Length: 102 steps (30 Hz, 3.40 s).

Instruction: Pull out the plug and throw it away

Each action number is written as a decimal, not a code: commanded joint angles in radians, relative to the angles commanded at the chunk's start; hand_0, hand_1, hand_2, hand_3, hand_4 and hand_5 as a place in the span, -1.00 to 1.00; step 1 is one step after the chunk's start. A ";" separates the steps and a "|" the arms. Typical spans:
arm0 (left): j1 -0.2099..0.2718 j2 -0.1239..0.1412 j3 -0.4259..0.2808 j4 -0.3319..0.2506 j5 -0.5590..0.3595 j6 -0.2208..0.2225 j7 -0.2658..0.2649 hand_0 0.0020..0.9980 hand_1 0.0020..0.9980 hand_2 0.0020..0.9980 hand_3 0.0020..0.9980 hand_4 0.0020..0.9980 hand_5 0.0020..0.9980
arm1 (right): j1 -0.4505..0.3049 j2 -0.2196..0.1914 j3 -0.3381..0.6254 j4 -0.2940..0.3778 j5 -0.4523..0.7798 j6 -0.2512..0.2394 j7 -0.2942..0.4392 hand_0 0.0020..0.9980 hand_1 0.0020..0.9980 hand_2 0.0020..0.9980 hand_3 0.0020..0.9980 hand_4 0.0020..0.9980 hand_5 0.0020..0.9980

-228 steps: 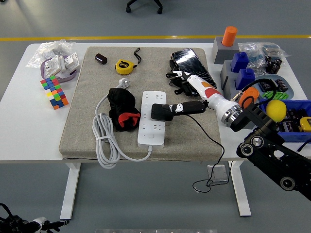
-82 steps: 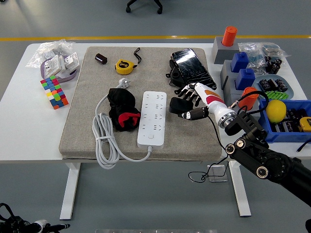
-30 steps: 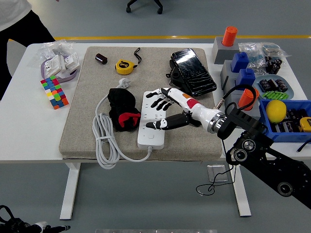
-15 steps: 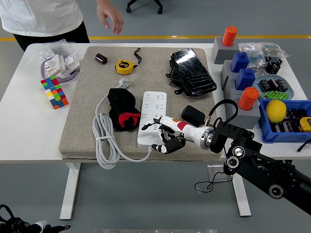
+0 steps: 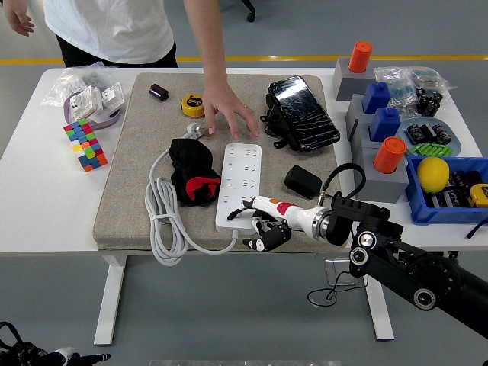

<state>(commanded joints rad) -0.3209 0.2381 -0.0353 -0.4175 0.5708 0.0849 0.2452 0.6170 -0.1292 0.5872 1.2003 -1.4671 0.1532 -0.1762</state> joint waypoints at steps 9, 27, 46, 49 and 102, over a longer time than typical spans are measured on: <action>0.001 0.001 -0.004 -0.001 0.009 -0.002 0.003 0.07 0.33 0.39 0.33 0.67 0.40 | 0.005 0.001 0.011 -0.025 -0.012 0.005 -0.001 -1.00 -1.00 -0.78 0.63 0.40 -1.00; -0.001 0.004 -0.010 -0.003 0.024 -0.006 0.008 0.07 0.33 0.39 0.34 0.67 0.40 | 0.001 -0.002 0.003 -0.043 -0.020 0.044 -0.009 -1.00 -1.00 -0.78 0.64 0.42 -1.00; 0.002 -0.001 -0.004 -0.002 0.009 -0.004 0.003 0.07 0.33 0.39 0.34 0.67 0.40 | -0.018 -0.011 0.113 0.127 -0.043 0.017 0.016 -1.00 -0.93 -0.67 0.61 0.45 -1.00; 0.001 -0.001 -0.004 -0.001 0.009 -0.003 0.002 0.07 0.33 0.39 0.34 0.67 0.40 | -0.024 -0.014 0.134 0.130 -0.050 -0.015 0.039 -1.00 -0.93 -0.67 0.61 0.45 -1.00; -0.023 0.009 0.011 0.001 -0.013 0.008 -0.008 0.07 0.33 0.39 0.34 0.67 0.41 | -0.386 -0.187 0.657 0.431 0.027 0.002 0.108 0.67 0.73 0.68 0.78 1.00 0.13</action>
<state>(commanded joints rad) -0.3443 0.2470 -0.0243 -0.4166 0.5579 0.0925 0.2374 0.2311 -0.3166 1.2445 1.6316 -1.4405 0.1550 -0.0685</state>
